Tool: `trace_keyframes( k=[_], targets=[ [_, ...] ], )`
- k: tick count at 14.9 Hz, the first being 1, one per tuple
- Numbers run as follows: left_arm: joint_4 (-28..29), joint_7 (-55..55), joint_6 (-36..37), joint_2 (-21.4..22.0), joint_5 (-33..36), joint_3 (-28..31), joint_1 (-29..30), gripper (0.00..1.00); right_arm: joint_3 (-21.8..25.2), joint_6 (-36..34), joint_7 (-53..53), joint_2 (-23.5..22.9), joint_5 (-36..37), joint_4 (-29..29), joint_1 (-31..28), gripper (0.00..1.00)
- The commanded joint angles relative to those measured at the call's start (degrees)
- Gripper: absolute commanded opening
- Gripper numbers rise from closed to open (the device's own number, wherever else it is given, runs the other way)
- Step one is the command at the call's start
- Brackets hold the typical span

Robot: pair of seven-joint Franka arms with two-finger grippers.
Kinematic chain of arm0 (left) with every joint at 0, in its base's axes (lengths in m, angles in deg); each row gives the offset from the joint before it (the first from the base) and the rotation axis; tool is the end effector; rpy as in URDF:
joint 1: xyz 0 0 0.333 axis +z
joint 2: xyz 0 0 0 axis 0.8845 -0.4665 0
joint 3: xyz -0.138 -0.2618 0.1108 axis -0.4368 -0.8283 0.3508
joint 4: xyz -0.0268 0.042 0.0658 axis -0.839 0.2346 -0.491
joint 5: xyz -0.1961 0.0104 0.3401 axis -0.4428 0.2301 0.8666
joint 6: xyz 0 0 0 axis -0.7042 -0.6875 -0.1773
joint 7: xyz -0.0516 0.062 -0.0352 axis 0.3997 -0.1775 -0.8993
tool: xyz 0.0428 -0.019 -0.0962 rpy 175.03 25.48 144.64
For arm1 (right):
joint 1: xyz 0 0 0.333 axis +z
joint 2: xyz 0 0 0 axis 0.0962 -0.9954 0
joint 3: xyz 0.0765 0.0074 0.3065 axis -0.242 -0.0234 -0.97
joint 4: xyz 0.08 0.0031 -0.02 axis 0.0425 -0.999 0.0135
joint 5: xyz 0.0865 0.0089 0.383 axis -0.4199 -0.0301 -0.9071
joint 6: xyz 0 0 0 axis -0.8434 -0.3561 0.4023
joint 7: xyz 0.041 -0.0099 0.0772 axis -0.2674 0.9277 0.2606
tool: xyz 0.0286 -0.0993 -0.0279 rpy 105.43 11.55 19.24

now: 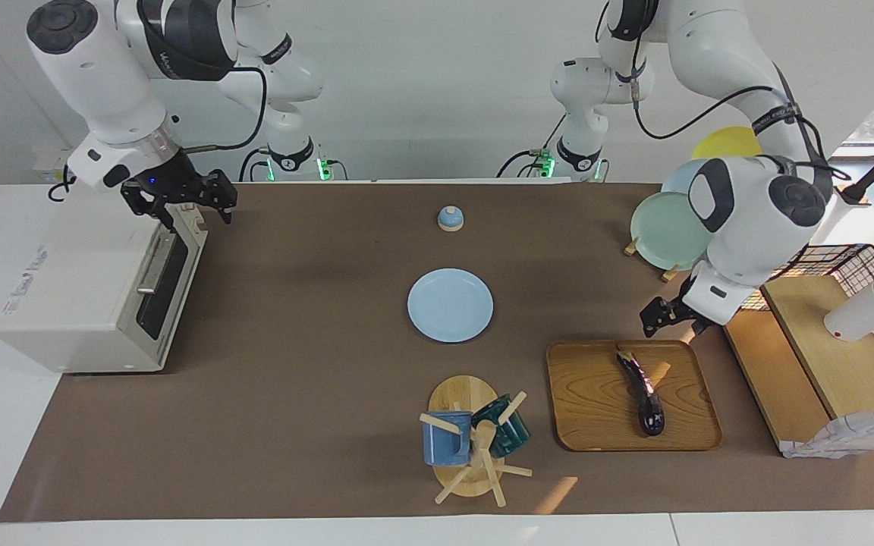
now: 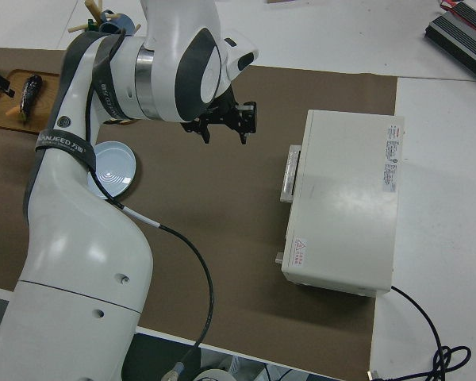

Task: Put eggplant into oven
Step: 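Reach the left gripper down to the eggplant on the wooden tray, then grasp the eggplant with the left gripper and lift it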

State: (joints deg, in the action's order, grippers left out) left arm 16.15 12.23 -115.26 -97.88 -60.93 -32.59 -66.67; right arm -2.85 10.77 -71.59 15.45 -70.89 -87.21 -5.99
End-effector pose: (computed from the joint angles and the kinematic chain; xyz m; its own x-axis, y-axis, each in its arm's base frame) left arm 0.6931 -0.0663 0.3705 0.9975 -0.0506 0.0491 -0.0527 -0.9978 0.0410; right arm 0.5448 -0.0078 0.5744 0.9930 0.0865 -0.0807 0.0863 -0.9962 -0.0062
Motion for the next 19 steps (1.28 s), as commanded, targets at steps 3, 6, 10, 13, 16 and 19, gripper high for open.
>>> trace_keyframes(
  k=[3, 6, 10, 13, 16, 19],
  targets=[
    [-0.22, 1.65, -11.1, -4.81, 0.19, 0.18, -0.45, 1.0, -0.15, 0.25, -0.31, 2.13, 2.92, -3.36, -0.5, 0.0],
    [1.45, 3.85, -12.07, -4.72, 0.1, 0.18, -0.89, 1.0, -0.07, 5.24, -2.5, 4.06, 7.51, -9.15, -1.28, 0.0],
    [4.0, 3.94, -14.97, -4.28, 0.1, 0.18, -1.85, 0.88, -0.06, 9.12, -2.69, 5.13, 12.44, -13.3, -1.81, 0.0],
    [4.01, 5.42, -14.98, -4.28, 0.28, 0.18, -1.86, 0.69, -0.06, 13.17, -1.81, 4.86, 12.62, -15.85, -5.42, 0.0],
    [3.92, 6.31, -14.8, -4.2, 0.45, 0.26, -1.33, 0.45, -0.06, 15.45, -0.58, 3.9, 12.71, -16.3, -6.03, 0.0],
    [3.22, 6.92, -14.1, -4.28, 0.45, 0.26, -1.5, 0.0, -0.06, 16.08, -0.22, 3.81, 12.8, -17.96, -7.62, 0.0]
  ],
)
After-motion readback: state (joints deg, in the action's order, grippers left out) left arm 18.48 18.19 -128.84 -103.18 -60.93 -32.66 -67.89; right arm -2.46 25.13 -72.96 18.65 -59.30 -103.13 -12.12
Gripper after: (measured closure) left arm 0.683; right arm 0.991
